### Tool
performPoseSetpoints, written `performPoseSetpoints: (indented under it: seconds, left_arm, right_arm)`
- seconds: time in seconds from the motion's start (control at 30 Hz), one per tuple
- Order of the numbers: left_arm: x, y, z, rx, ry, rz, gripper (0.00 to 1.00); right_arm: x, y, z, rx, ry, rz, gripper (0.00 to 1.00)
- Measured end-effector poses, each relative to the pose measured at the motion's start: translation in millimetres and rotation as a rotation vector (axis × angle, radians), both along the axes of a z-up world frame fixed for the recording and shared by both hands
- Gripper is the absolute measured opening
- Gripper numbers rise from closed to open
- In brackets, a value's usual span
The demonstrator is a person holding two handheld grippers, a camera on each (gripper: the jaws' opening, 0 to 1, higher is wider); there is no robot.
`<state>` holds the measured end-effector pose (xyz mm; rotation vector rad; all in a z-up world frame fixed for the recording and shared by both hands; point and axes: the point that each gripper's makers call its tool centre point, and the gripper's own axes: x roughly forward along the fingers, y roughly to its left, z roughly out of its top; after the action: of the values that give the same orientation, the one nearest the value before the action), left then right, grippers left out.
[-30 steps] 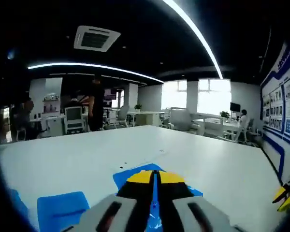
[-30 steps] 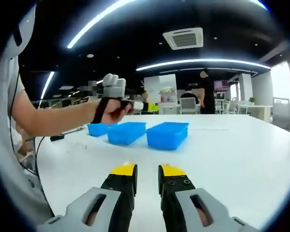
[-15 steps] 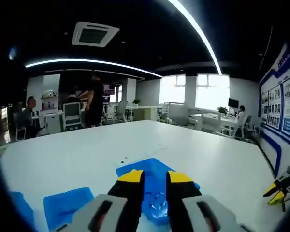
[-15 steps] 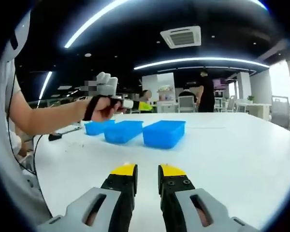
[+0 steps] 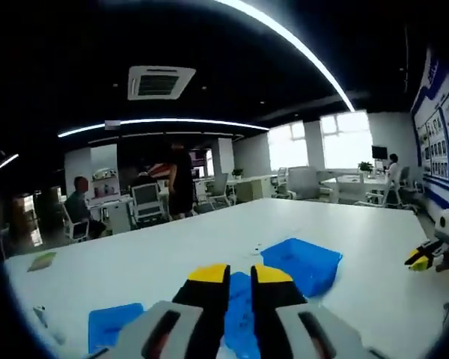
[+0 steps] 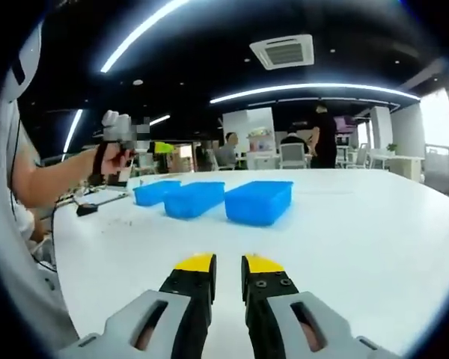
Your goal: Pick up the resistors one by one and place each resistor into its matching bin, sorting the parts by color and model until every resistor is separated into the correct bin for its type
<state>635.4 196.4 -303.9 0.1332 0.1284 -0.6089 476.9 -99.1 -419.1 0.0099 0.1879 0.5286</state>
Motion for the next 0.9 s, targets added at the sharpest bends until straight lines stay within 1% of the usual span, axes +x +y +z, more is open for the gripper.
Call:
performPoseSetpoints:
  seconds: [0.03,0.1,0.17,0.27,0.3,0.37,0.4,0.43,0.47,0.5,0.53,0.63,0.67,0.7,0.73,0.8,0.87,0.9]
  left_arm:
    - [-2.1,7.4,1.3,-0.003,-0.004,0.008,0.15]
    - [-10.8,33.0,2.9,-0.015,-0.024,0.058,0.15]
    - [-20.5,51.0,-2.9,-0.03,-0.024,0.107,0.15]
    - [-37.0,62.0,-12.5,-0.023,-0.033,0.114,0.15]
    - [-42.0,63.4,-15.3,-0.015,-0.031,0.103,0.15]
    - [-56.4,58.9,-25.2,0.005,0.003,0.036,0.15]
    - [-64.2,56.2,-28.5,0.009,0.01,0.005,0.13]
    - [-72.3,54.2,-31.7,0.025,0.009,-0.026,0.09]
    - [-80.5,53.4,-33.8,0.054,-0.009,-0.052,0.05]
    - [-87.7,54.9,-38.1,0.082,-0.01,-0.062,0.04]
    - [-93.9,58.1,-44.2,0.084,0.015,-0.05,0.04]
    - [-108.7,79.4,-76.9,0.061,0.182,0.028,0.04]
    - [-112.8,86.9,-86.9,0.052,0.221,0.053,0.04]
    - [-116.3,93.0,-96.0,0.048,0.248,0.071,0.04]
    - [-119.6,98.3,-103.6,0.043,0.266,0.087,0.04]
    - [-124.7,104.8,-114.4,0.026,0.297,0.094,0.04]
    - [-126.6,107.0,-115.7,0.028,0.305,0.089,0.04]
    - [-127.8,107.0,-115.2,0.042,0.306,0.079,0.04]
  right_arm:
    - [0.9,1.9,1.4,-0.002,-0.002,0.003,0.16]
    - [2.8,8.5,7.0,-0.014,-0.02,0.016,0.17]
    - [3.7,12.9,10.7,-0.022,-0.042,0.022,0.16]
    - [7.3,19.3,9.7,-0.02,-0.045,0.028,0.16]
    - [8.3,22.0,8.6,-0.019,-0.04,0.031,0.16]
    - [9.1,27.7,8.9,-0.021,-0.035,0.039,0.17]
    - [9.4,30.5,10.0,-0.022,-0.036,0.044,0.17]
    - [9.9,34.1,11.8,-0.024,-0.039,0.053,0.17]
    - [10.6,36.7,12.8,-0.029,-0.042,0.059,0.17]
    - [11.6,38.9,13.4,-0.034,-0.043,0.063,0.17]
    - [12.6,40.8,14.0,-0.038,-0.044,0.066,0.17]
    - [16.6,45.0,17.5,-0.045,-0.056,0.061,0.17]
    - [17.4,48.1,19.4,-0.041,-0.062,0.068,0.17]
    - [17.9,51.8,20.9,-0.037,-0.065,0.076,0.17]
    - [18.8,55.3,21.5,-0.034,-0.068,0.084,0.17]
    - [21.4,62.6,19.7,-0.029,-0.059,0.103,0.17]
    - [23.5,71.0,20.7,-0.023,-0.045,0.125,0.17]
    - [23.1,75.6,23.5,-0.032,-0.055,0.143,0.17]
